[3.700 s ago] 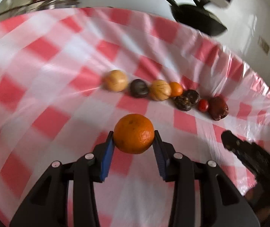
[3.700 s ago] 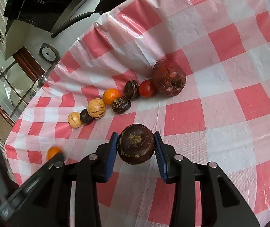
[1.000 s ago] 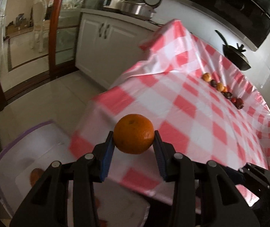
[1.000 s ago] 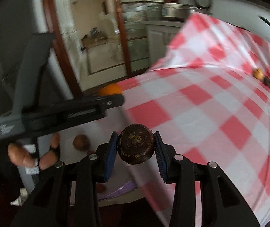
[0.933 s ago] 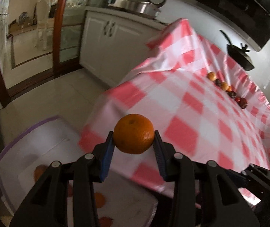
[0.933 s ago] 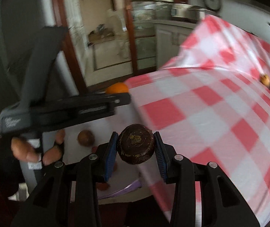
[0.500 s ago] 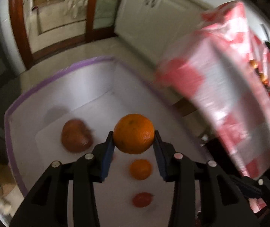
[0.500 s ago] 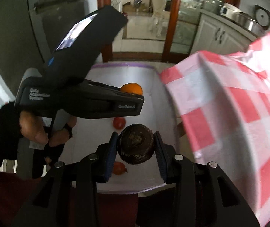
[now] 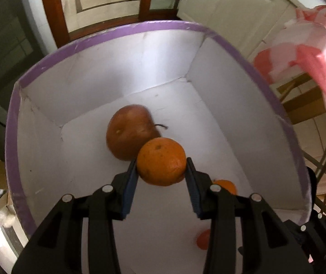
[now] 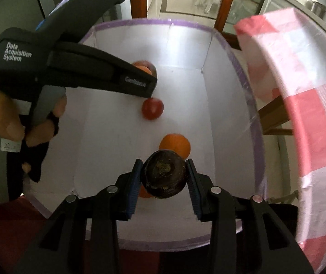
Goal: Organize fruits
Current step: 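Open both tools to drop the orange and passion fruit into the box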
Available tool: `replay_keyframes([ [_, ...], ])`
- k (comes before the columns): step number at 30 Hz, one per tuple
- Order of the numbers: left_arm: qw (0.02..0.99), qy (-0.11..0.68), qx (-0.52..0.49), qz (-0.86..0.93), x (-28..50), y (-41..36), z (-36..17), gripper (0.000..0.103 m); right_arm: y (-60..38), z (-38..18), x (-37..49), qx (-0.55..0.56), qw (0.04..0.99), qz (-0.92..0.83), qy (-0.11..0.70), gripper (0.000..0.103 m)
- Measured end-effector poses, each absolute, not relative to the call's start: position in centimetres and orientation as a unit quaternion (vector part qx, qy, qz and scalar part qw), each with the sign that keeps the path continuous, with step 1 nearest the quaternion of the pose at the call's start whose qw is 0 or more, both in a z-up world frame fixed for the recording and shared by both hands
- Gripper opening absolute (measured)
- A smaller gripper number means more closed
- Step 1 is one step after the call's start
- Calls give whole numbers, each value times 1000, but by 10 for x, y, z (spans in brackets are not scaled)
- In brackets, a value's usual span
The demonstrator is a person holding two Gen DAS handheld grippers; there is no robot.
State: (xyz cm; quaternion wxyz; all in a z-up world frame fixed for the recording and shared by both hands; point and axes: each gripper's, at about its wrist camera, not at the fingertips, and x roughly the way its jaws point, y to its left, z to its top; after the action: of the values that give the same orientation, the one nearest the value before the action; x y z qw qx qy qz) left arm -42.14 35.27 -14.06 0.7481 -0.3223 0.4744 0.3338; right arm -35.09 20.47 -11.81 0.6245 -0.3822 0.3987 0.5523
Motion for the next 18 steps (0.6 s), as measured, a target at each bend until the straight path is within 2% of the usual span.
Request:
replay_keyframes([
  [3,748,469,-323,340,-425,353,-139,43,204,-122,-350,-388,622,549,401,41],
  [5,749,460,-327,348,-426,354,-137,63,204,-119,-349,-387,627,548,396,54],
  [6,750,452,-329,355,-429,355,-134,75,203,-115,-348,-382,631,550,391,66],
  [7,751,446,-329,359,-428,356,-131,82,203,-113,-351,-378,634,551,389,71],
  [11,749,433,-332,376,-432,355,-126,92,201,-103,-357,-368,643,554,379,75],
  [18,751,424,-329,386,-427,352,-119,96,191,-91,-357,-358,654,552,375,77],
])
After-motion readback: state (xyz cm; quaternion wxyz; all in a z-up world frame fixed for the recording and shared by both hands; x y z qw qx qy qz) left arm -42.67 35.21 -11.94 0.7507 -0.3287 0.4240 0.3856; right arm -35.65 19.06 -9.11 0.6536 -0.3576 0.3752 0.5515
